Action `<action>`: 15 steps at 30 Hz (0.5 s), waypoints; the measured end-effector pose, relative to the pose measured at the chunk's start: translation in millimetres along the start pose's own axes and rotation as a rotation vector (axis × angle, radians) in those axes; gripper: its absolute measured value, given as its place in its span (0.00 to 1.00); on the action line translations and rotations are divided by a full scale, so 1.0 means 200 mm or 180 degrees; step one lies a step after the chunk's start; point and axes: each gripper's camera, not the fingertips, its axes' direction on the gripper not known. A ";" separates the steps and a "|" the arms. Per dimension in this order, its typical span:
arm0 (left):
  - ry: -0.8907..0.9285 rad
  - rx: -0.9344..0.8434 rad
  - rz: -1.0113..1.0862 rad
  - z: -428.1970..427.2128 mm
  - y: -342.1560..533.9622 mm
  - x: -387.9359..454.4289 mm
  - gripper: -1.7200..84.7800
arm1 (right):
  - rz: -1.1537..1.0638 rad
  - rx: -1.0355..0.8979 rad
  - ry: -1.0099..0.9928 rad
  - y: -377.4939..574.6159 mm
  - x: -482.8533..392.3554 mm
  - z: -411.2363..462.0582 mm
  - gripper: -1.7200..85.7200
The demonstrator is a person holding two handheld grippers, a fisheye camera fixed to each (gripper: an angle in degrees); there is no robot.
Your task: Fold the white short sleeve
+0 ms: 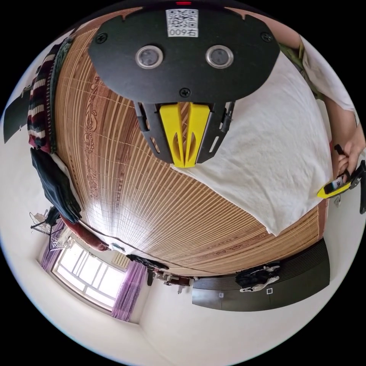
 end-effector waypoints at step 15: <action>-0.0056 0.0934 0.0597 -0.20 0.65 0.07 0.03 | -0.1270 -0.0460 -0.3301 -1.07 -0.77 0.27 0.01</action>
